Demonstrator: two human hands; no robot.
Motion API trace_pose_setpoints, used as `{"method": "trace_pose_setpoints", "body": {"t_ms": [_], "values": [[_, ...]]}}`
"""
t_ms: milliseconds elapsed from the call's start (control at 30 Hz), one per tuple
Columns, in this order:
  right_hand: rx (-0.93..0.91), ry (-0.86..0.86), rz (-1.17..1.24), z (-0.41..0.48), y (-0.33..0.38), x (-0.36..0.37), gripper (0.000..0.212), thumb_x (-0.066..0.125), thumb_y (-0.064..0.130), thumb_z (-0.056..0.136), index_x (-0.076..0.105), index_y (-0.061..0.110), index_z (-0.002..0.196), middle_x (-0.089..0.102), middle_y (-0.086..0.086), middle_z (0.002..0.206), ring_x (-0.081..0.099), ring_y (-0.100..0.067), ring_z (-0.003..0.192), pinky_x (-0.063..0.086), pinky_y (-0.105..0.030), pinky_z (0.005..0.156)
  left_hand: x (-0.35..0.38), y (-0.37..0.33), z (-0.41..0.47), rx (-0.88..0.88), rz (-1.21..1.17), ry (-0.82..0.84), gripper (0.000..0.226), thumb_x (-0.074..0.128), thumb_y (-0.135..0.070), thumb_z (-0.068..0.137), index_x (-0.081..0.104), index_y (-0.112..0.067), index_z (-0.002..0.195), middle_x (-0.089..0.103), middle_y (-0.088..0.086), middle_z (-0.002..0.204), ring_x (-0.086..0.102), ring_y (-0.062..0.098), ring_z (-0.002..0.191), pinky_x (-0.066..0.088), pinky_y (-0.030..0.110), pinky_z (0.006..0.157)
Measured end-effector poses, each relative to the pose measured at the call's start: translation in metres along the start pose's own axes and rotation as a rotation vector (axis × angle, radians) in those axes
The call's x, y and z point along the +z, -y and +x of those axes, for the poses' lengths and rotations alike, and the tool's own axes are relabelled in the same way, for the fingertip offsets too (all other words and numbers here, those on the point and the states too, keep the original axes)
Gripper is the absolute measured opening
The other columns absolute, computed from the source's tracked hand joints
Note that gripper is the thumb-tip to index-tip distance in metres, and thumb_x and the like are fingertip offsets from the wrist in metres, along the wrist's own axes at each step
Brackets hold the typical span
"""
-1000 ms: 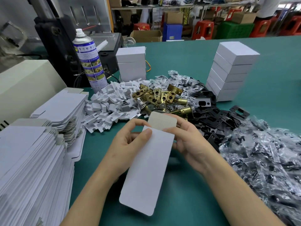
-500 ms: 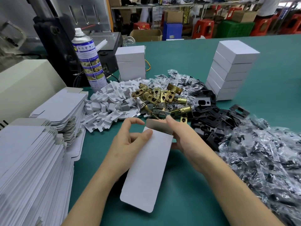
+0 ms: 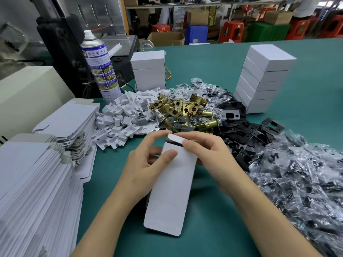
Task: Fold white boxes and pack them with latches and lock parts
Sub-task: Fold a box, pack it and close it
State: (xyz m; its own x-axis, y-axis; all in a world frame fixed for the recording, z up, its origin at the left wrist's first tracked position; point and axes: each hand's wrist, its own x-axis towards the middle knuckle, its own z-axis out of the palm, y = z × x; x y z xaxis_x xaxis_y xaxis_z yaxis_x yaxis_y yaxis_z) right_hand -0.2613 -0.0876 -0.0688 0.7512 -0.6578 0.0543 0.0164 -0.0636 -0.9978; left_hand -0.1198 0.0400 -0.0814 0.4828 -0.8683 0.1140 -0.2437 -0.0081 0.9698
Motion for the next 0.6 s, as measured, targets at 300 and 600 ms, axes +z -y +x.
{"method": "trace_pose_setpoints", "body": {"t_ms": [300,600], "values": [[0.074,0.051,0.051,0.0000,0.0049,-0.0042,0.017,0.065,0.021,0.090,0.080,0.028,0.095,0.077,0.000,0.088,0.070,-0.007,0.078,0.053,-0.018,0.062,-0.0014,-0.0039,-0.0013,-0.002,0.039,0.053,0.048,0.065,-0.063,0.081,0.052,-0.056,0.127,0.082,-0.002,0.097,0.074,0.035,0.085,0.060,0.052,0.075],[0.047,-0.019,-0.031,0.0001,0.0000,-0.0021,0.012,0.073,0.036,0.083,0.076,0.024,0.083,0.075,-0.006,0.086,0.064,-0.009,0.075,0.048,-0.021,0.066,-0.0039,0.0016,-0.0011,0.026,0.132,0.119,0.044,0.065,-0.056,0.092,0.050,-0.052,0.134,0.080,-0.007,0.090,0.065,0.007,0.066,0.048,0.016,0.060]]}}
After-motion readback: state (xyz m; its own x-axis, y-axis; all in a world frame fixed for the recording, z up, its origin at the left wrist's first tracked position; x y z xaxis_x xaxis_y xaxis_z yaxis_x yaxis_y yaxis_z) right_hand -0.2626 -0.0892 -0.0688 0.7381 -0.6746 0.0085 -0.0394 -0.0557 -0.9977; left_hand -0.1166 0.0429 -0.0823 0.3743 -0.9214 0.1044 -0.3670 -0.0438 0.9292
